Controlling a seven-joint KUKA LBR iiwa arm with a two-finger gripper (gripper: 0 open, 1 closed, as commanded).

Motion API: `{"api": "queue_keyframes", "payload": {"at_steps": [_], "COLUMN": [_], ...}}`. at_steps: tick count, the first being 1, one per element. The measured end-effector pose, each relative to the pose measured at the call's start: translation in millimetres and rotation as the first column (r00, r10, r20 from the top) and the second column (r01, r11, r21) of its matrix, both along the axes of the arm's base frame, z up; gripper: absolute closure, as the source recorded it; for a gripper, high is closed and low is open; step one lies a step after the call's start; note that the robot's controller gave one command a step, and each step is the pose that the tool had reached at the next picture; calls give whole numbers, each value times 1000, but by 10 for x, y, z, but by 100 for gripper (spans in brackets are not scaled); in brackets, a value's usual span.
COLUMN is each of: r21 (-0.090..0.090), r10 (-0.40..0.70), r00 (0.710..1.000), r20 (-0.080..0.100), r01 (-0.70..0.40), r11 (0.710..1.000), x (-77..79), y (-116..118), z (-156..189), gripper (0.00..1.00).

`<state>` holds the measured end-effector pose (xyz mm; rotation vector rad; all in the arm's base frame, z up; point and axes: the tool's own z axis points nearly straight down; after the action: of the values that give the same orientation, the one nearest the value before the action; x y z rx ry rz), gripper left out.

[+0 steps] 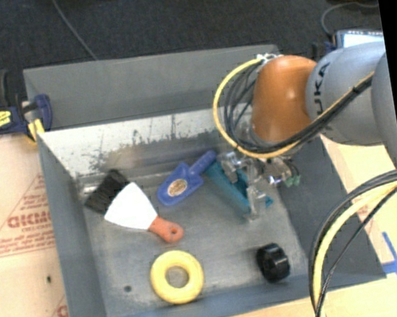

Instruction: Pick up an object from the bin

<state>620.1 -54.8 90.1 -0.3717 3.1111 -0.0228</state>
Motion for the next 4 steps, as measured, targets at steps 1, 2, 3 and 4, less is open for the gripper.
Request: {"api": "queue_keyframes", "payload": {"at_steps": [1, 2, 3, 4], "r21": [20, 19, 26, 26], "r10": [-130, -222, -283, -283], "r00": [991, 975, 959, 959], "r20": [15, 2, 21, 21], "r01": [130, 222, 282, 282], "r11": [991, 975, 959, 959], "x": [-39, -98, -35, -35], "y": [-277, -775, -243, -244], "z": [-75, -147, -174, -174], "gripper": [0, 0, 100, 100]}}
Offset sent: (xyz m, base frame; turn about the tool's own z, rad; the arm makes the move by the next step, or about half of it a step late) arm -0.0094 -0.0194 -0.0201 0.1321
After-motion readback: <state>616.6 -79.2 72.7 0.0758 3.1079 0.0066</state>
